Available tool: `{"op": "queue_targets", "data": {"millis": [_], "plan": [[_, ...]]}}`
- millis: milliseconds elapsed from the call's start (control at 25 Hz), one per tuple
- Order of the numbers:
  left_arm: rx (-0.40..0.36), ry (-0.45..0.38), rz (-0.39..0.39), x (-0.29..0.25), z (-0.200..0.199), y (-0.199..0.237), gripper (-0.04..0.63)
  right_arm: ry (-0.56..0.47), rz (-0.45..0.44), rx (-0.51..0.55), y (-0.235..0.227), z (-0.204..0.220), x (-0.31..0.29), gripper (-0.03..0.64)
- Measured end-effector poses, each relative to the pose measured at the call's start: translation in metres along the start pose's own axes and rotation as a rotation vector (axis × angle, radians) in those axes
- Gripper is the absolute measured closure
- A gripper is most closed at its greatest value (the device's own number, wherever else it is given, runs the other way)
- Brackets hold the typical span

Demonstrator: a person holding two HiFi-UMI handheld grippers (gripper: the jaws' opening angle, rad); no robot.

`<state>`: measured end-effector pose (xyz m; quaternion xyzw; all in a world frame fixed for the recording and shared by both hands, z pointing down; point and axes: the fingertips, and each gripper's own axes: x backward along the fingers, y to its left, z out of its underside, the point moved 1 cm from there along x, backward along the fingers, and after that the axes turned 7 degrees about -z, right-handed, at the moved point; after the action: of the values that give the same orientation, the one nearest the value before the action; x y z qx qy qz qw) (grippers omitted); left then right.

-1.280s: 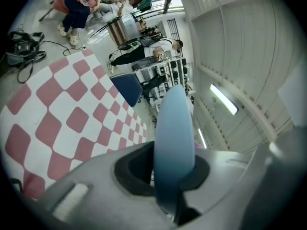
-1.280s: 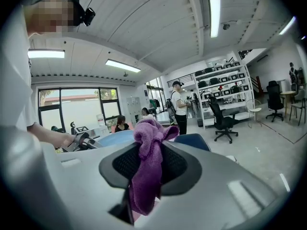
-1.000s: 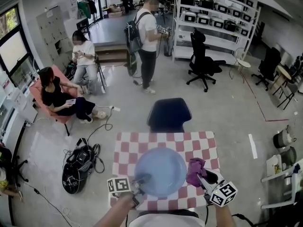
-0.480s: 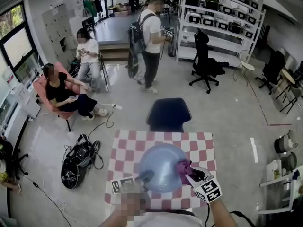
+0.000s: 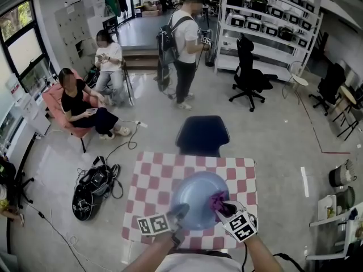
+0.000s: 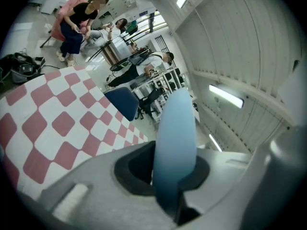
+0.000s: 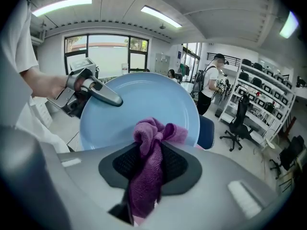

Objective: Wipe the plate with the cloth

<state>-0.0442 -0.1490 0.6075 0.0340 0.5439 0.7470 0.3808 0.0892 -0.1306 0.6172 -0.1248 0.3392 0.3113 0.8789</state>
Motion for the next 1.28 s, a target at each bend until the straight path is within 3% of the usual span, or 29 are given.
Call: {"op": "queue_targets", "data": {"millis": [640, 1080, 1280], "plan": [[0.03, -0.075, -0.036, -0.011, -0.004, -0.001, 0.545, 0.028, -0.139, 0.108, 0.056, -0.02, -0.021, 0.505], [0.051, -0.083, -0.06, -0.014, 0.001, 0.004, 0.545, -0.053, -0.34, 0.039, 0.102, -0.046, -0.036, 0.506], [0.043, -0.083, -0.068, -0.01, 0.003, 0.008, 0.545, -0.018, -0.345, 0.052, 0.106, -0.042, -0.037, 0.508]]}}
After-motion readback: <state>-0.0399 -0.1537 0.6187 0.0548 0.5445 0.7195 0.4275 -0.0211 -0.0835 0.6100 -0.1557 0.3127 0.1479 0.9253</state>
